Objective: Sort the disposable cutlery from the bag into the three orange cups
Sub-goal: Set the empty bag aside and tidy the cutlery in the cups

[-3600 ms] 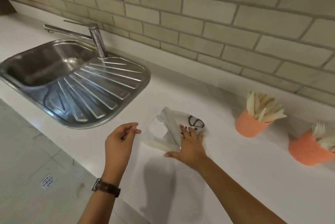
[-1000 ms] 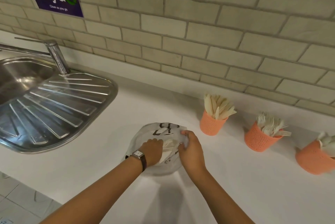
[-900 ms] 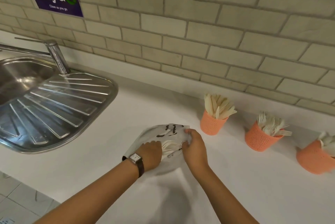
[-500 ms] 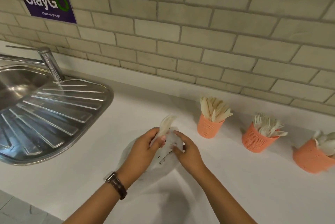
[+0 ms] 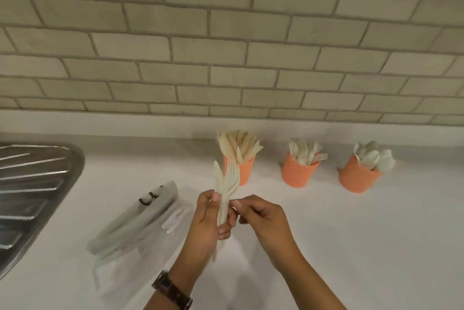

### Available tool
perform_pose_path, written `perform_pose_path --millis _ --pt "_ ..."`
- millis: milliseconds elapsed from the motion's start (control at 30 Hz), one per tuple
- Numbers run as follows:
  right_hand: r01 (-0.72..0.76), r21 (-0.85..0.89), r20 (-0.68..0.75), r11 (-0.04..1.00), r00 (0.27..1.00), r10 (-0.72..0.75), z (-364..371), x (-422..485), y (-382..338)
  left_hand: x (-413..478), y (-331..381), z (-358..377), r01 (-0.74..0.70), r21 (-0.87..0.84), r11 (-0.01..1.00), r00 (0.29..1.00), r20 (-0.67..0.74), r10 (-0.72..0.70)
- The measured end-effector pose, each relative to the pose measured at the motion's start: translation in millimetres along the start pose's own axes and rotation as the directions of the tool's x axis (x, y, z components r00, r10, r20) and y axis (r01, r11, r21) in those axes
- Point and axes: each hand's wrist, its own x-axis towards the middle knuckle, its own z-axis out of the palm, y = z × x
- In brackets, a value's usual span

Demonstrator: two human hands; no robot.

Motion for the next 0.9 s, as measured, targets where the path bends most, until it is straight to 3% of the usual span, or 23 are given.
perform_pose_path --millis 133,267,367,533,700,800,900 --pt "-0.027 0.112 -0.063 0.993 0.997 0.034 -31 -6 -2 4 -12 36 0.019 0.122 0.992 0.994 0.109 -0.032" --pt "-0.079 0.073 -0.110 0.994 0.990 0.087 -66 -6 2 10 -22 72 0.014 0.219 0.976 0.979 0.198 -0.058" --pt "-0.111 0.098 -0.181 0.989 0.975 0.127 -91 -6 5 18 -27 92 0.070 0.229 0.971 0.973 0.200 -0.117" --pt "-0.172 0.101 -0.301 0.980 0.933 0.195 -133 -5 12 27 -40 119 0.032 0.405 0.914 0.960 0.242 -0.141" --pt "-0.206 0.088 -0.384 0.975 0.896 0.224 -166 -3 18 38 -41 129 -0.037 0.418 0.908 0.998 -0.025 0.052" --pt "-0.202 0.112 -0.382 0.973 0.895 0.229 -180 0 23 52 -16 118 -0.048 0.281 0.958 0.980 -0.173 0.100" --pt "-0.203 0.129 -0.352 0.971 0.906 0.236 -183 5 27 74 14 103 -0.164 0.200 0.966 0.928 -0.300 0.220"
